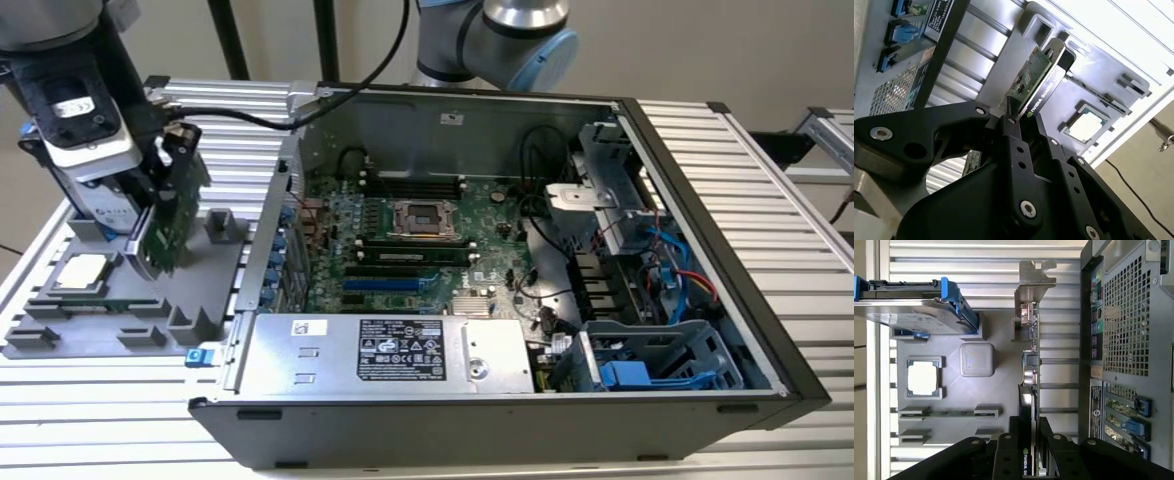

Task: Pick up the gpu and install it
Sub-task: 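Pick up the gpu and move the gpu toward the slot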

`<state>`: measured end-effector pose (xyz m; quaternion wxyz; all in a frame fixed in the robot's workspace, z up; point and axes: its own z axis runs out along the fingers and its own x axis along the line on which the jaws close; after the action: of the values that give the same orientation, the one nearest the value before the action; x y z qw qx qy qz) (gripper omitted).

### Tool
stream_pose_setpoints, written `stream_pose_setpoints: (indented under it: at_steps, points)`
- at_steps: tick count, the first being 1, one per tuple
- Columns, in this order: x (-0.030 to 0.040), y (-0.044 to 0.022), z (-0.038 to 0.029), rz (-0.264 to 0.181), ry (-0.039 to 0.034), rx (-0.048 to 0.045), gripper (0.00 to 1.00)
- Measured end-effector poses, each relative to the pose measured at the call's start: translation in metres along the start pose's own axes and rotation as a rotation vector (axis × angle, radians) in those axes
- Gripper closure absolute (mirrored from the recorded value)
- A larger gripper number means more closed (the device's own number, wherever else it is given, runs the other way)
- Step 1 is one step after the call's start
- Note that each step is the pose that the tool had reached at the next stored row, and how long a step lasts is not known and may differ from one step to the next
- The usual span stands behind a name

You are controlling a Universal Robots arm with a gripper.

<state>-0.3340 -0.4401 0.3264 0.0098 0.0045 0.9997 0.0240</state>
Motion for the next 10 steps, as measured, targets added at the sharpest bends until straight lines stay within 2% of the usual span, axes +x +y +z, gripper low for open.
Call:
stream_pose_setpoints:
  at_steps: [10]
  points:
    - [0.0,0.0003,-0.0067,0.0,0.0,0.0,1.0]
